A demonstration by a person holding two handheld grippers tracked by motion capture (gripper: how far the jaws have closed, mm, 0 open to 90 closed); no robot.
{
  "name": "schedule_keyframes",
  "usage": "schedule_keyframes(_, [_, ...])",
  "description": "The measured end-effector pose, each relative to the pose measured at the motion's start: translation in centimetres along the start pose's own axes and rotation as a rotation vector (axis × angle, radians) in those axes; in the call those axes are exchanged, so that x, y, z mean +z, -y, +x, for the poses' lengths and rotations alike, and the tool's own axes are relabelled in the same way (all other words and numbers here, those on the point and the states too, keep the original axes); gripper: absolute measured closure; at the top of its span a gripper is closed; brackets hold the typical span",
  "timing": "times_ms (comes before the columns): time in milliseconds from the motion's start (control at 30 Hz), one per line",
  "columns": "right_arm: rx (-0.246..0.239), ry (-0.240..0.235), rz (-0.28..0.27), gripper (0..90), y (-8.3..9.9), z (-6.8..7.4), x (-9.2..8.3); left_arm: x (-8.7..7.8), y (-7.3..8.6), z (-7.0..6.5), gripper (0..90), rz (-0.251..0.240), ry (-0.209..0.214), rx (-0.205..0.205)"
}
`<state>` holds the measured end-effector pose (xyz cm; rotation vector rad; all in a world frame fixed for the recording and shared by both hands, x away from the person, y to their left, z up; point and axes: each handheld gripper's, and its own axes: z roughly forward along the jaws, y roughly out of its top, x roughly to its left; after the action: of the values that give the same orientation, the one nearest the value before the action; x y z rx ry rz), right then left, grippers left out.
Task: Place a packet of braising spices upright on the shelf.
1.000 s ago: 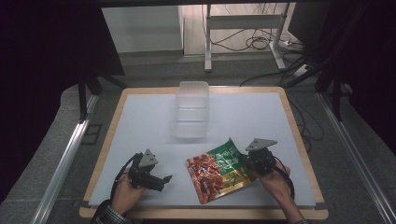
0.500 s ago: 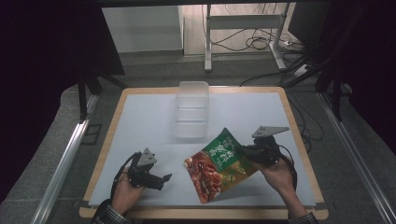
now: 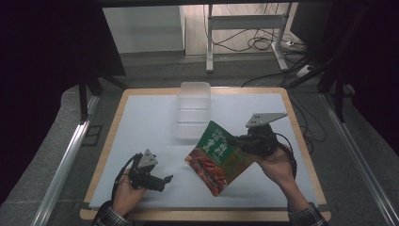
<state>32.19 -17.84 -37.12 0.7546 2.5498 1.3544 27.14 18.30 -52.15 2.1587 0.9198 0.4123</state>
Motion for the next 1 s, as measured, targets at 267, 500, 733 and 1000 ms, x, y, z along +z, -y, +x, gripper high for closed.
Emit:
schedule_keyframes(267, [-0.035,-0.009,-0.010,89.4,-1.6,0.7,-0.6,-0.1,0.0,0.0,0.0,-0.004,0.001,0.001])
schedule_keyframes(500, [-0.063,0.031,-0.007,89.4,-2.6,0.6,-1.4,0.0,0.0,0.0,0.0,-0.002,0.001,0.004])
schedule_keyframes(733, [-0.041,0.053,-0.028,89.4,-3.1,-0.7,-2.5,0.0,0.0,0.0,0.0,0.002,0.002,0.003])
schedule_keyframes(1000, [-0.028,0.052,-0.029,89.3,-4.1,-1.5,-3.5,0.0,0.0,0.0,0.1,-0.004,0.002,0.004])
